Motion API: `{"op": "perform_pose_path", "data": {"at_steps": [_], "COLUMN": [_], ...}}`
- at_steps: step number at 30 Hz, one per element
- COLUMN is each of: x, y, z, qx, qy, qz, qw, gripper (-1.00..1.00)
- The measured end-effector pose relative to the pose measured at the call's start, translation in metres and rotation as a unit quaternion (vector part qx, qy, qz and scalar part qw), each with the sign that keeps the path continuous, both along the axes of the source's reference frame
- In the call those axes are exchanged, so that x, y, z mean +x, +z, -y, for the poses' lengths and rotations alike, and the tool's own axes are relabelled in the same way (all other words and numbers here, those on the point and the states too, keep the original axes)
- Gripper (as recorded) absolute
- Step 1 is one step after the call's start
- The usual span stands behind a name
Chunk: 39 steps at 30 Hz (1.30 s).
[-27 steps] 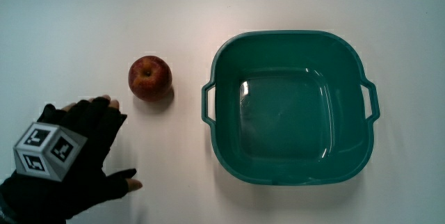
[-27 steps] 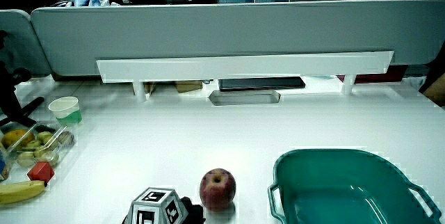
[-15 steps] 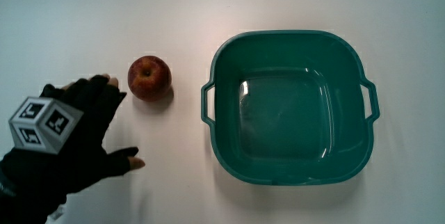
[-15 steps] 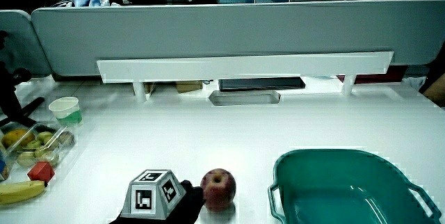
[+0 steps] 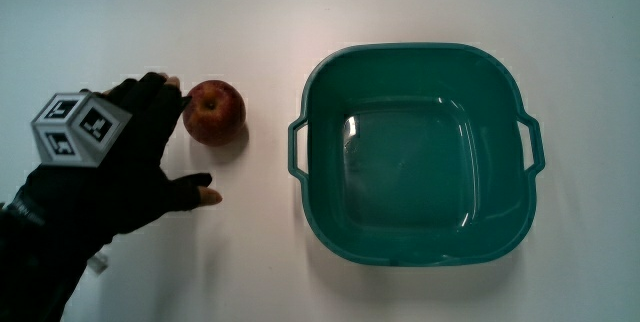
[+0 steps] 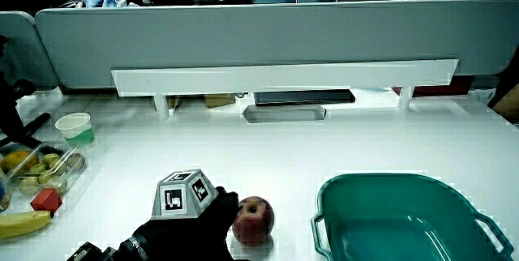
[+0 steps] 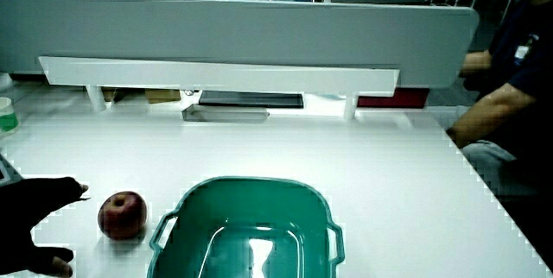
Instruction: Pick apple from desk
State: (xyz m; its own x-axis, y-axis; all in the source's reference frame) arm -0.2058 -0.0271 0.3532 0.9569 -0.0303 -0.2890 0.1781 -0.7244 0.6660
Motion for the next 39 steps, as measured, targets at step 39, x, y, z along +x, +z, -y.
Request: {"op": "perform_pose_path", "data": {"at_steps": [39], "x": [0.017], "y": [0.049], "z": [0.047], "qx": [-0.029], "qy": [-0.037], "qz": [-0.020], "qw": [0.9987], "gripper": [0.00]}}
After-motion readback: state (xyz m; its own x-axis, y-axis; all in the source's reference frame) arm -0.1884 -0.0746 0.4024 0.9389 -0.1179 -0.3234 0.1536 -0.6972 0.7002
